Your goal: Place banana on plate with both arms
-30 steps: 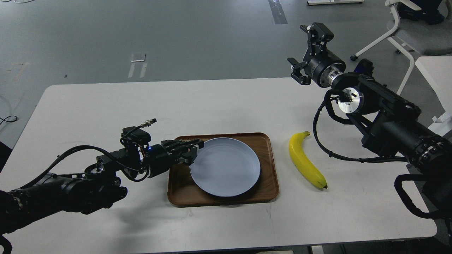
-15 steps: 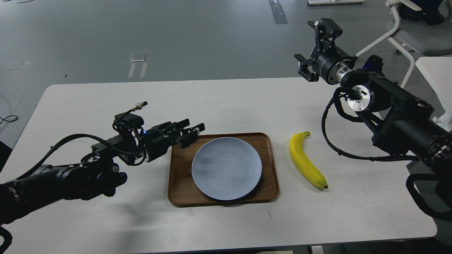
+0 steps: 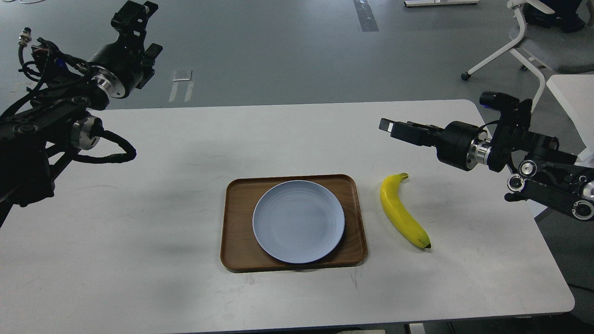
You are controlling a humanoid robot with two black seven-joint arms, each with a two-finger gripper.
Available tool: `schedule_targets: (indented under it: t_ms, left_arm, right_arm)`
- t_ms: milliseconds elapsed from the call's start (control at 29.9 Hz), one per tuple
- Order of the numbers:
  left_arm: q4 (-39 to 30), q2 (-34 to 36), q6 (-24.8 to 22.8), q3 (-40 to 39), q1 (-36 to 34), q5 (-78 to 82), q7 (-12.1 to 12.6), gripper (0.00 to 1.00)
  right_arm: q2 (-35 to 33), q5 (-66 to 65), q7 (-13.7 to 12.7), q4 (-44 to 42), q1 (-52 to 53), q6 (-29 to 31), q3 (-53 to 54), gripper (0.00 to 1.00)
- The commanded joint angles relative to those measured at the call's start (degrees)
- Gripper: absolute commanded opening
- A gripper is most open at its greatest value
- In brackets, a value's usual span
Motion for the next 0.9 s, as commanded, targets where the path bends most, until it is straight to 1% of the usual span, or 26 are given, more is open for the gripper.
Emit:
schedule_targets:
  t_ms: [0,134,167,201,267,301,401,501,735,769,869]
  left_arm:
    - [0.41,0.45,-1.27,-3.70,2.69,-1.21,2.94,0.98]
    - [0.32,0.36,-1.01,-3.70,3.22,-1.13,2.77,0.98]
    - [0.32,0.45,-1.01,-3.70,3.40,-1.13,2.77,0.98]
    - [0.32,0.45,-1.01,-3.70,3.75,-1.13,2.59,0.98]
    - [0.23,0.45,-1.01,-3.70,4.10,-1.13,2.16,0.98]
    - [0.32,0.45,-0.92,-3.70,4.10,-1.13,1.37,0.98]
    - [-0.03,0.36,-0.14,-3.53,4.71,-1.13,-0.13,0.98]
    - [-0.47,0.27,0.74,-3.53,5.77,-1.13,-0.57,0.98]
    - [-0.47,-0.08,1.01,-3.44,6.39,-1.04,-0.57,0.98]
    - [-0.47,-0.08,1.01,-3.44,6.48,-1.04,-0.57,0.98]
    - [-0.47,-0.26,1.71,-3.44,7.18,-1.04,-0.57,0.98]
  right_arm:
    - [-1.74,-5.02,-0.48,2.51,-0.92,-0.40,-4.59,0.97]
    - [-1.30,-7.24,-0.83,2.77,-3.29,-1.89,-5.75,0.99]
    - [-1.22,-7.24,-1.44,2.69,-4.08,-2.33,-5.75,1.00]
    - [-1.21,-7.24,-2.75,2.60,-4.43,-2.42,-5.75,1.00]
    - [-1.21,-7.24,-3.55,2.42,-4.87,-2.51,-5.92,1.00]
    - [-1.21,-7.24,-3.73,2.25,-5.31,-2.86,-6.10,1.00]
    - [-0.95,-7.68,-3.64,2.24,-7.24,-4.00,-6.10,1.00]
    - [0.36,-7.77,-3.64,2.25,-8.56,-4.35,-6.10,0.99]
    - [1.25,-12.06,-3.91,1.89,-8.74,-4.27,-7.24,0.96]
    - [1.51,-12.77,-3.91,1.72,-8.65,-4.27,-7.41,0.93]
    - [3.09,-14.18,-4.34,-1.08,-8.30,-4.27,-7.50,0.92]
